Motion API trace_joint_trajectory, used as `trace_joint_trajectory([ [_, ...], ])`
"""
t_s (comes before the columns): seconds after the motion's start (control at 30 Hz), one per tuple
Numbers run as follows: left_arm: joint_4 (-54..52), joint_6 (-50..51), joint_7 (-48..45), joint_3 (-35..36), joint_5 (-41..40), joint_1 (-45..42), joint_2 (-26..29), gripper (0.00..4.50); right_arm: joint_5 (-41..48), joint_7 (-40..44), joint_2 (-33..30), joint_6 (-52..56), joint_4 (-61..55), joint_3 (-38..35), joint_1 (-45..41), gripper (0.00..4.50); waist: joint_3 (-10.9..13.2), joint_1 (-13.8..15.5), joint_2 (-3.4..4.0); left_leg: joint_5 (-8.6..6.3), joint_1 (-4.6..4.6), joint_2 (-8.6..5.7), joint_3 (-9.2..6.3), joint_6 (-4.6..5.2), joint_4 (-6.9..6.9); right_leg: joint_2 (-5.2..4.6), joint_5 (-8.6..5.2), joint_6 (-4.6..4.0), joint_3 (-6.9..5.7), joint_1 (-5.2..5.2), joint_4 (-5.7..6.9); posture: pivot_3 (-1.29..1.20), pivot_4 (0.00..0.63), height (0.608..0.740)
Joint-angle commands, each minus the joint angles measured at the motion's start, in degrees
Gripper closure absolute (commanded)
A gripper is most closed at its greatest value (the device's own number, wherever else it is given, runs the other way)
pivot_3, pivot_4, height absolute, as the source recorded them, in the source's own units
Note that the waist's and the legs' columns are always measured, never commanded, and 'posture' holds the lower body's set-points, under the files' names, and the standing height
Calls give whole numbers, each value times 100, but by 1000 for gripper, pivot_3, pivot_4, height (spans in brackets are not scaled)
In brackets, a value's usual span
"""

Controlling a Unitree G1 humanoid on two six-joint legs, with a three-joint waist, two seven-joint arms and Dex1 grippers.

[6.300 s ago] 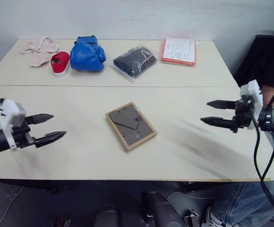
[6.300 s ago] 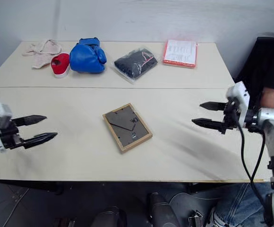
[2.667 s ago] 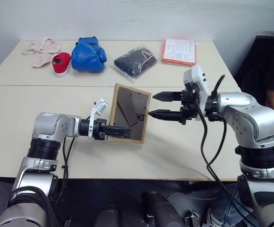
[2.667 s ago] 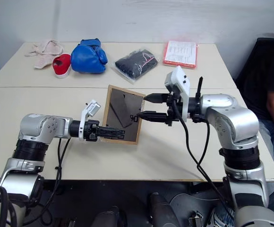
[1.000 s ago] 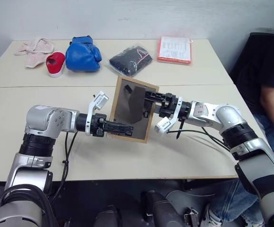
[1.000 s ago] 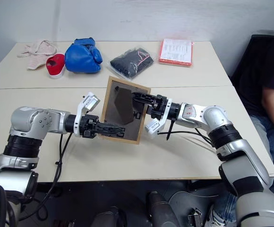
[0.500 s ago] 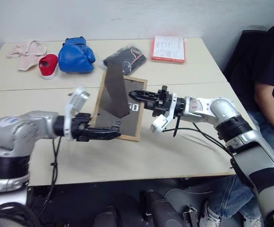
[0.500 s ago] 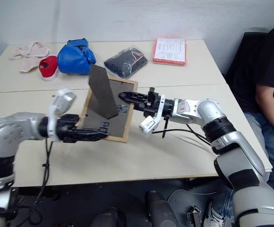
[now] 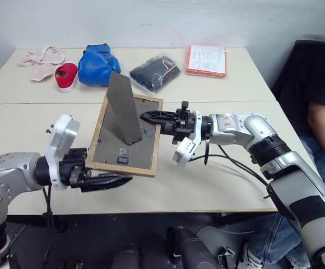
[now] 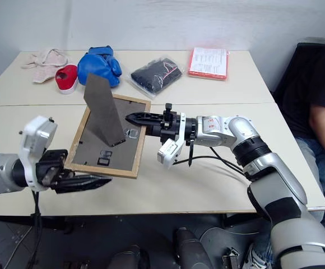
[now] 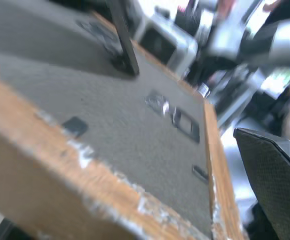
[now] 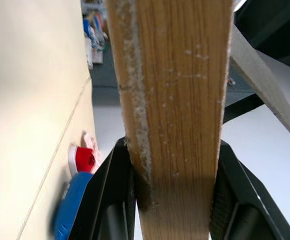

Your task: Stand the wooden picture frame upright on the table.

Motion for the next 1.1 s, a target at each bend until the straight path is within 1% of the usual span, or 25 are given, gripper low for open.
trace_joint_trajectory([
  [0.03,1237,569,765,339,-14,-423,171,0,-632,-692,-597,168,22,-197,193,3240,0,27,-1,0,2,0,-1,0,-3,0,0,0,0,1,-2,0,150,740],
  [0.13,1633,1076,797,-7,-245,-732,142,0,-939,-1152,-656,322,-153,-191,203,3240,0,-3,-1,-3,-6,-4,5,8,-6,-1,0,0,4,-2,-12,0,150,740],
  [0.2,1717,1235,719,-138,-312,-825,128,0,-1056,-1263,-649,377,-166,-164,181,3240,0,-109,-3,-5,-7,-1,19,9,-7,0,3,6,11,-6,-10,0,150,740],
  [0.23,1701,1176,678,-233,-243,-840,164,0,-994,-1174,-622,378,-57,-153,168,3240,1,-152,-3,-4,-5,-1,20,7,-11,1,3,6,11,-7,-8,0,150,740],
  [0.33,1529,768,450,-411,-14,-780,338,0,-349,-640,-477,242,475,-228,180,3240,2,-193,-5,4,2,3,18,-10,-20,6,2,3,8,-11,-3,0,150,740],
  [0.47,977,42,139,14,14,-547,535,0,1313,786,-194,-120,1333,-265,310,3240,2,-222,-5,12,11,3,12,-20,-24,8,0,-3,5,-5,3,0,150,740],
  [0.53,736,-247,121,243,67,-370,596,0,2083,1546,-83,-175,1529,-260,395,3240,2,-241,-5,12,11,3,12,-19,-26,7,0,-3,5,-5,2,0,150,740],
  [0.6,574,-350,218,610,-93,-235,590,0,3073,2507,31,-15,1554,-289,561,3240,2,-254,-5,12,12,4,9,-19,-30,7,0,-3,3,-3,-1,0,150,740],
  [0.67,262,-692,392,976,53,-27,559,0,5060,4377,313,1242,951,-491,1033,3240,1,-261,-8,12,12,6,6,-18,-29,6,0,-3,0,-1,-2,0,150,740],
  [0.7,73,-1018,476,1065,332,133,530,0,6136,5361,469,2388,411,-657,1306,3240,0,-263,-9,12,15,10,1,-18,-28,6,0,-3,-6,5,-3,0,150,740],
  [0.73,-75,-1227,570,1150,474,264,481,0,6939,6019,602,3353,-40,-836,1501,3240,2,-254,-7,12,14,11,-3,-18,-28,6,0,-3,-9,5,-2,0,150,740],
  [0.77,-179,-1314,646,1204,508,379,450,0,7413,6350,699,4163,-373,-1008,1609,3240,2,-240,-6,12,16,12,-5,-18,-27,4,0,-2,-10,8,7,0,150,740],
  [0.8,-281,-1412,690,1241,533,495,420,0,7814,6591,770,4950,-683,-1158,1698,3240,4,-217,-3,12,15,13,-6,-18,-26,3,0,-2,-10,7,11,0,150,740],
  [0.83,-361,-1446,759,1262,514,595,398,0,8202,6689,851,5796,-946,-1325,1749,3241,4,-193,-2,11,11,12,-6,-18,-24,1,0,-2,-11,3,29,0,150,740],
  [0.9,-522,-1568,834,1245,539,787,368,0,8807,6815,951,7263,-1316,-1537,1805,3241,4,-142,-2,10,8,12,-6,-17,-21,0,0,-3,-11,-2,27,0,150,740],
  [0.97,-641,-1679,870,1199,557,950,365,0,9083,6941,1027,8252,-1519,-1662,1853,3241,4,-75,-2,9,8,12,-8,-16,-22,0,-1,-4,-12,-2,20,0,150,740],
  [1.0,-670,-1705,884,1181,532,1005,369,0,9135,7013,1073,8568,-1578,-1705,1888,3241,4,-47,-2,8,8,13,-10,-16,-22,0,-1,-5,-15,-2,7,0,150,740],
  [1.1,-668,-1785,891,1131,487,1073,409,0,9081,6992,1280,9139,-1512,-1873,1918,3241,4,17,-2,6,7,12,-9,-11,-23,-1,-1,-5,-15,0,0,0,150,740],
])
